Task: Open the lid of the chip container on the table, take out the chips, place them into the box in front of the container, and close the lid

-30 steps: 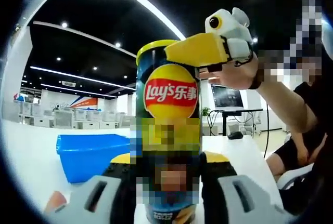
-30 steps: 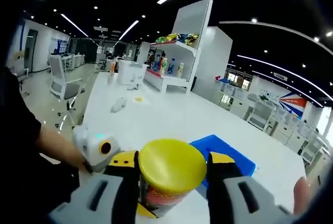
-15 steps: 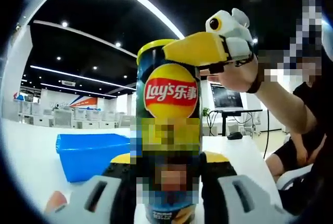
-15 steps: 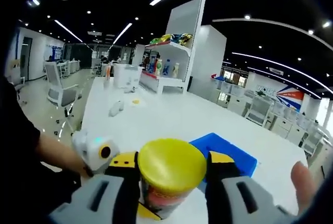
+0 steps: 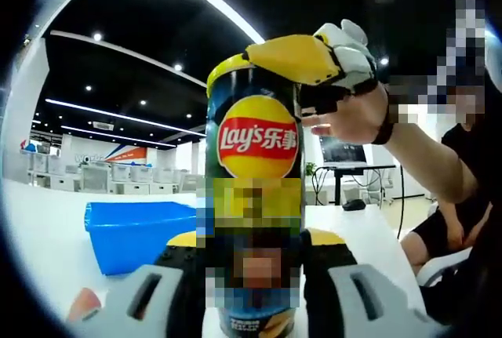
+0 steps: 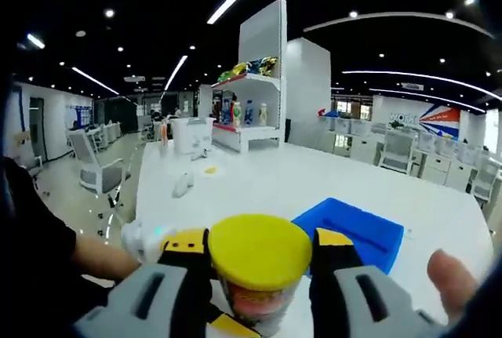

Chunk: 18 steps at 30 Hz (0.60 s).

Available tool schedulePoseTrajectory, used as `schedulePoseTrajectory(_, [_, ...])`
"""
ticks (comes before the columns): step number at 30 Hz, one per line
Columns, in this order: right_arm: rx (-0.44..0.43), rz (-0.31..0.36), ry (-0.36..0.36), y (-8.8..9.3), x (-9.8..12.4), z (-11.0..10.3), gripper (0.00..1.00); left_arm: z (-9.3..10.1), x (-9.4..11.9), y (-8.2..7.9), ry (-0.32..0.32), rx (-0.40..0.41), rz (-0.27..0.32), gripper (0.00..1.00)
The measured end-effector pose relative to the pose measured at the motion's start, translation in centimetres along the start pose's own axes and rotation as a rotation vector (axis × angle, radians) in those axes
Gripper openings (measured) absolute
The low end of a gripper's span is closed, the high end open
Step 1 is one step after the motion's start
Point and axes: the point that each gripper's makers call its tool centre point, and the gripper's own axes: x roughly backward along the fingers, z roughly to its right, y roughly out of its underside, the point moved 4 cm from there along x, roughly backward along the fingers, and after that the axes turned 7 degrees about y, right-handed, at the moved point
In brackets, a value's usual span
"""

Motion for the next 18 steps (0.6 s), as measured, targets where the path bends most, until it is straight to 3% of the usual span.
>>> schedulePoseTrajectory(7, [-0.012,0.01,-0.004,0.0,0.02,0.07,0.44,0.02,0.02,0.01,-0.001,-0.001,0.0,0.47])
schedulePoseTrajectory(10, [-0.119,0.025,-0.039,-0.34,0.1,0.22,0.44,-0.01,0.04,-0.01,0.001,0.003,0.001,0.47])
schedulePoseTrajectory(18, [-0.129,0.037,-0.044,-0.32,0.15,0.32,0.44,-0.02,0.07,0.01,0.001,0.0,0.001,0.47])
